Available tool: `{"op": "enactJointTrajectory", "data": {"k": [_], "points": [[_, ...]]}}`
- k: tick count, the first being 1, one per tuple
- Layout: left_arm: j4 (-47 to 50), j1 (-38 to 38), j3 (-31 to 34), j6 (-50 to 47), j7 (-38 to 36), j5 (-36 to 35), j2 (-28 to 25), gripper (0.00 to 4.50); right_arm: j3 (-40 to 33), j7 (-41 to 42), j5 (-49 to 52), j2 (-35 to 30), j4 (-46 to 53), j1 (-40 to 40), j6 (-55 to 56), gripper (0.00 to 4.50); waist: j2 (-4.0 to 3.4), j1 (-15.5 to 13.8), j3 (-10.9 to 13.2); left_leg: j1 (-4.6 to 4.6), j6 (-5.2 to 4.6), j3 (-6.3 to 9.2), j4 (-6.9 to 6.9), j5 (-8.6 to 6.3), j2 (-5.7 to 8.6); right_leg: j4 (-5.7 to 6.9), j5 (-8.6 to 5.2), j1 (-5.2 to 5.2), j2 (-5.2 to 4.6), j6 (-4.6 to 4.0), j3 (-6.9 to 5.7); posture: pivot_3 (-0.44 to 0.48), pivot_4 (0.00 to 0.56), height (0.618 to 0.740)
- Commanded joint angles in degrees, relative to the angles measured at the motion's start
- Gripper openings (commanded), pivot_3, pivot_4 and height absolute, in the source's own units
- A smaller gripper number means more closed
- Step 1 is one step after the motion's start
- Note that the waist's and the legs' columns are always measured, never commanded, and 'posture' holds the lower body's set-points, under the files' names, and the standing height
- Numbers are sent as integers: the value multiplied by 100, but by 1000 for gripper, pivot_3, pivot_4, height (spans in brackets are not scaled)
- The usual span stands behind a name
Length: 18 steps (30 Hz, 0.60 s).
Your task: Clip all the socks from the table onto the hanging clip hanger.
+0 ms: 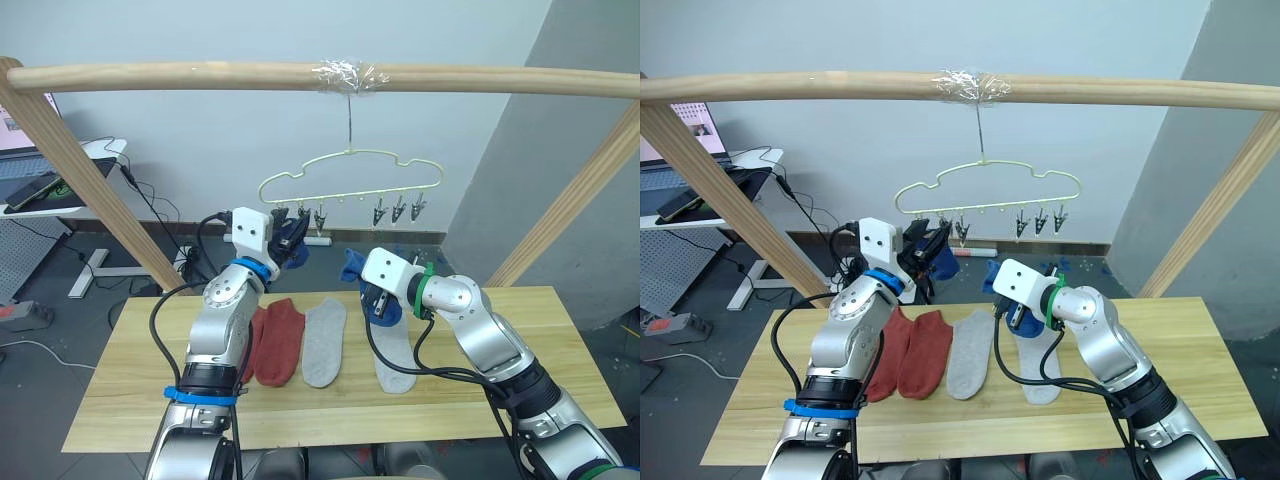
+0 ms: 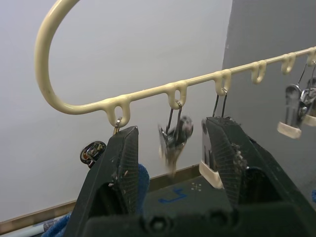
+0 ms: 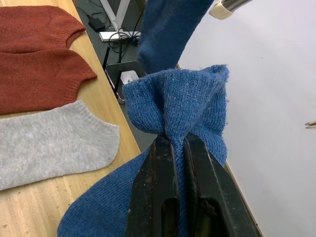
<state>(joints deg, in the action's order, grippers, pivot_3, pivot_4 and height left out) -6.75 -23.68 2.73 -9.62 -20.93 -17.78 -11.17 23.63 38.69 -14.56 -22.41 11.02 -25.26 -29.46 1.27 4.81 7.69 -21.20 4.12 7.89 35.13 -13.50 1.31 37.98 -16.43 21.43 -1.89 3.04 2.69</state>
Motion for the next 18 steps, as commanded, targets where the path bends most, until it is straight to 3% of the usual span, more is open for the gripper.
{"op": "enactJointTrajectory", "data": {"k": [1,11,15,18], "points": [[17,-91,28,159,-22,75,39,2420,-170,-52,60,-2,89,-138,69,0,0,0,0,0,0,0,0,0,0,0,0,0,0,0,0,-102,100,740],[-482,-344,-93,591,17,439,190,2420,-196,-71,70,7,52,-184,75,0,0,-1,0,0,0,0,1,0,1,1,0,-1,0,0,0,-109,103,740],[-658,-426,-50,701,55,502,236,1554,-209,-84,66,2,54,-184,72,0,0,7,0,0,0,0,1,0,0,1,0,0,0,0,0,-114,102,740],[-730,-459,-31,733,87,541,245,1554,-220,-91,61,3,59,-176,72,0,0,10,0,0,0,-1,1,0,0,2,0,0,0,0,0,-116,102,740]]}}
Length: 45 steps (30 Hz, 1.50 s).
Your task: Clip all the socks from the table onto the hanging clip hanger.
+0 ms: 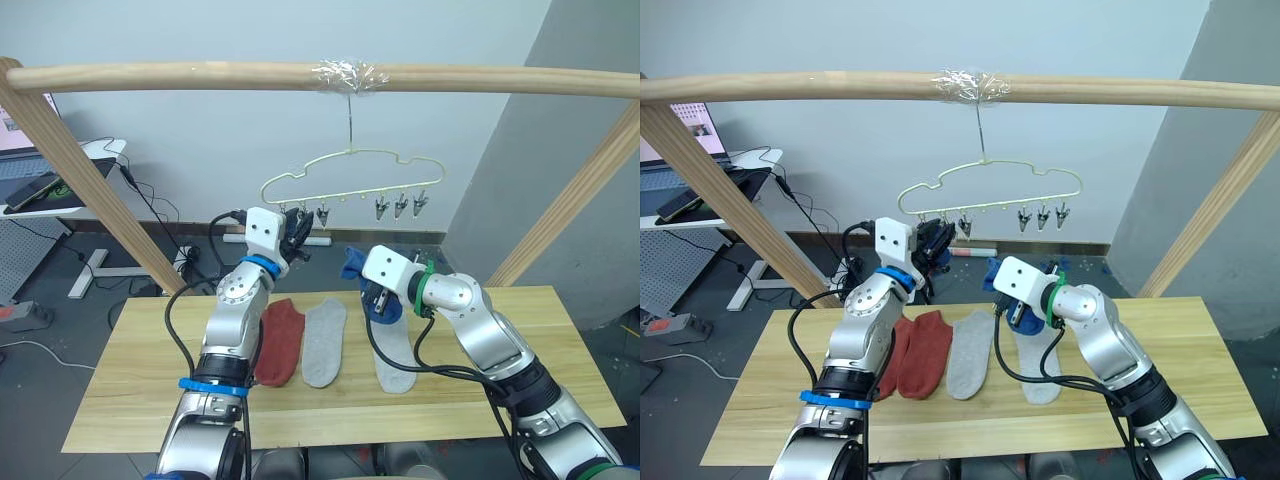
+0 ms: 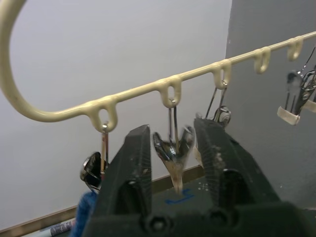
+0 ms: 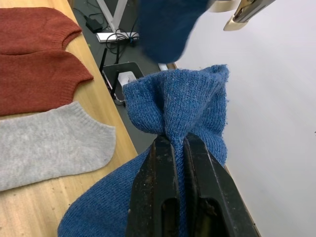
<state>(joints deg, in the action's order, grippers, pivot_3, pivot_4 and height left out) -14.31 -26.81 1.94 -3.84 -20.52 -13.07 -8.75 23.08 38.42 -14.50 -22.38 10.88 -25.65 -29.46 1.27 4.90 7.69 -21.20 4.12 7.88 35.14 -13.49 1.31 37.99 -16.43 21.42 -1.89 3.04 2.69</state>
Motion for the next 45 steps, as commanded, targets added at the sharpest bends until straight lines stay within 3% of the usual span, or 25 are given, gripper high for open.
{"op": "enactJointTrajectory", "data": {"k": [1,38,45], "points": [[5,-153,51,167,52,82,2,1554,-167,-67,53,-1,76,-134,72,0,0,0,0,0,0,0,0,0,0,0,0,0,0,0,0,-116,102,740],[-548,-427,0,571,-60,231,93,1554,-176,-54,56,-29,133,-144,49,0,0,14,0,0,0,1,2,0,0,3,0,0,0,0,-1,-130,98,740],[-483,-400,47,484,-168,123,132,255,-156,-44,52,-22,139,-145,54,0,0,17,-1,1,0,1,2,0,0,4,1,0,0,0,-1,-129,95,740]]}}
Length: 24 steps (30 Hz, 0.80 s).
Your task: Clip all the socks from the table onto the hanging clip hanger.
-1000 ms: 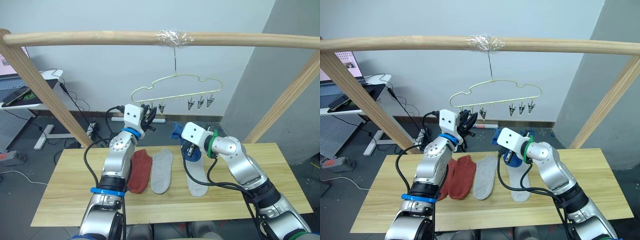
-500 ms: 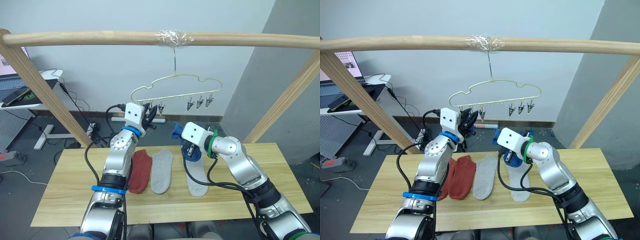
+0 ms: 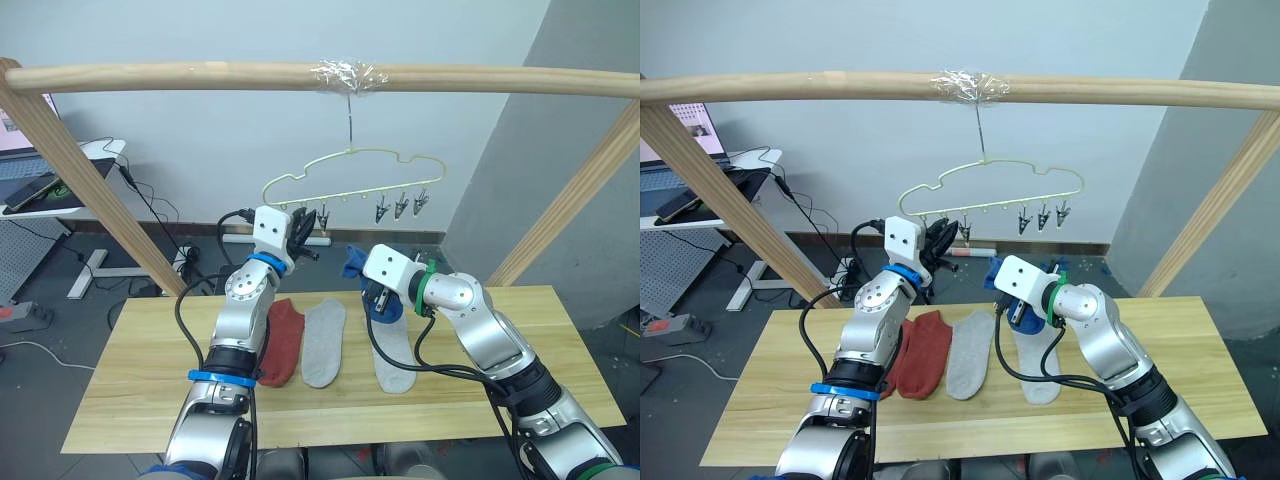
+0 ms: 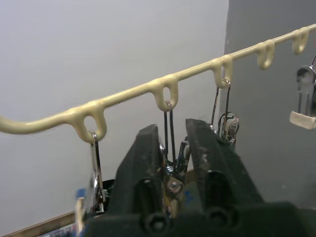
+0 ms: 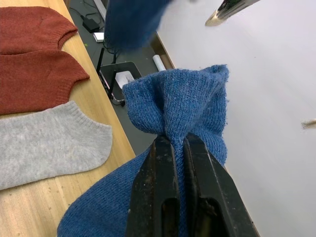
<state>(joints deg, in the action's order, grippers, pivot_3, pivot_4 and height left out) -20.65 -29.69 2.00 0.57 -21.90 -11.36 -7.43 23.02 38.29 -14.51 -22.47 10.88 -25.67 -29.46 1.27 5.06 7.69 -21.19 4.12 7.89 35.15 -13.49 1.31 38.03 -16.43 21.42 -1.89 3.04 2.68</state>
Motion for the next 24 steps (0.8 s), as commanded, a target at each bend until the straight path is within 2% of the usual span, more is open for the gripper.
{"op": "enactJointTrajectory", "data": {"k": [1,7,11,16,20,24], "points": [[160,-106,45,35,-36,-48,-2,123,-151,-31,53,-10,139,-144,55,0,0,0,0,0,0,0,0,0,0,0,0,0,0,0,0,-129,95,740],[354,-64,191,-299,-37,-271,-14,56,-165,-57,59,7,148,-144,91,0,0,1,0,0,0,0,2,0,0,2,0,0,0,0,0,-125,95,740],[882,-52,746,-1877,-100,-1595,85,56,-74,-121,-27,-84,53,-244,938,0,0,17,0,0,0,0,2,0,-1,4,0,0,0,0,0,-118,99,740],[1491,20,1456,-3997,-60,-3381,-69,56,185,-285,-387,-223,-214,-399,2046,0,1,57,0,4,-1,0,5,0,-2,7,-1,-3,1,2,-1,-118,99,740],[1632,-9,1865,-4868,188,-4186,-140,56,324,-284,-574,-150,-422,-492,2404,0,1,74,0,5,0,3,5,0,-3,9,0,-3,4,1,-1,-114,104,740],[1734,-50,1997,-5168,419,-4535,-93,56,381,-278,-696,-61,-568,-554,2578,0,1,62,0,4,1,2,11,1,-2,8,0,-5,2,0,1,-110,106,740]]}}
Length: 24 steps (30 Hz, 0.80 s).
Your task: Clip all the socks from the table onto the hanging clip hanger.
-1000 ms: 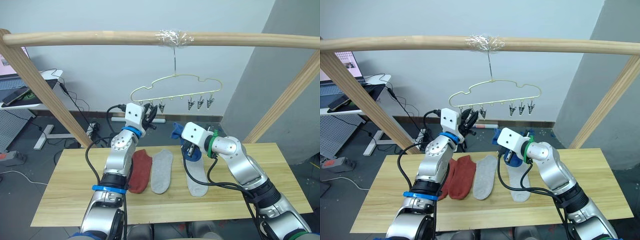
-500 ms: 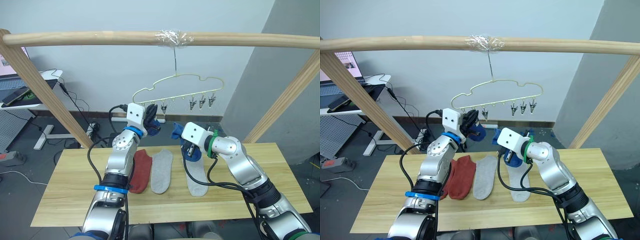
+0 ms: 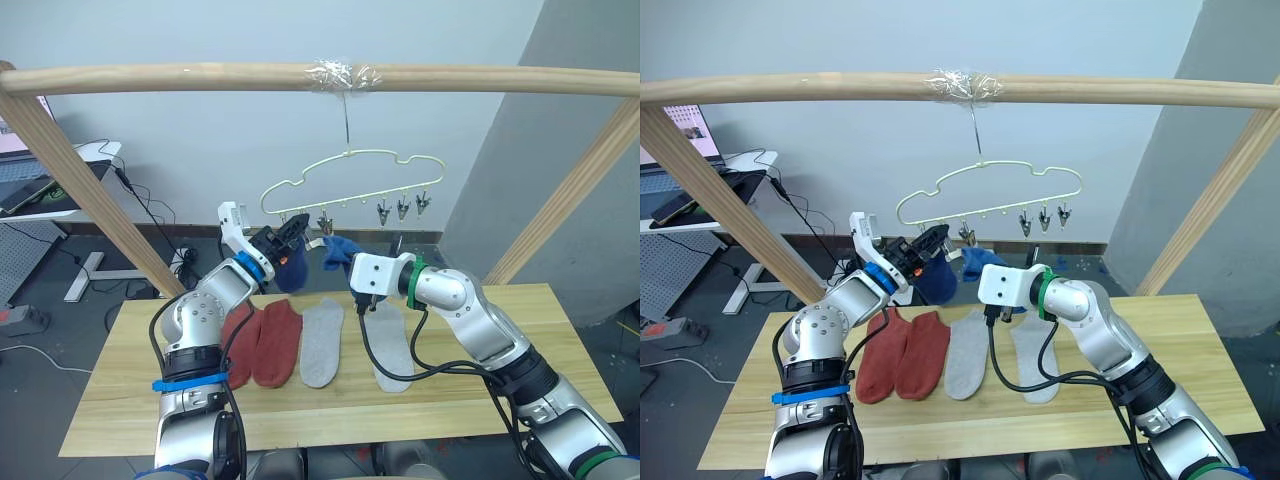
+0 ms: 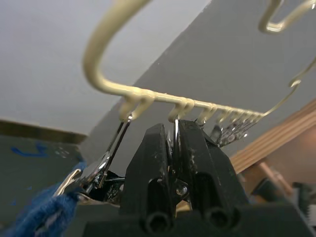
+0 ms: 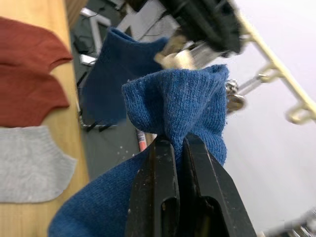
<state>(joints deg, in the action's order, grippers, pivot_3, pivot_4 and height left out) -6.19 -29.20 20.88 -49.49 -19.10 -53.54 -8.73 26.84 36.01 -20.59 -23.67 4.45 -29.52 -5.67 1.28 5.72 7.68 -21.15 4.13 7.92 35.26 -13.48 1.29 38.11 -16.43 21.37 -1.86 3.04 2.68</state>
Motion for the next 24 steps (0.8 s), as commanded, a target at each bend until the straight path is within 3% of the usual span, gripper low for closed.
{"op": "enactJointTrajectory", "data": {"k": [1,24], "points": [[302,-106,127,-178,195,-364,59,56,0,-39,-101,80,54,-173,218,0,0,-9,0,0,0,0,1,0,0,1,0,0,0,0,0,-110,106,740],[340,-222,247,-327,599,-1110,160,56,103,185,-108,341,103,-15,229,0,0,-72,0,-2,3,-1,1,1,0,-3,1,1,0,-1,1,-109,111,740]]}}
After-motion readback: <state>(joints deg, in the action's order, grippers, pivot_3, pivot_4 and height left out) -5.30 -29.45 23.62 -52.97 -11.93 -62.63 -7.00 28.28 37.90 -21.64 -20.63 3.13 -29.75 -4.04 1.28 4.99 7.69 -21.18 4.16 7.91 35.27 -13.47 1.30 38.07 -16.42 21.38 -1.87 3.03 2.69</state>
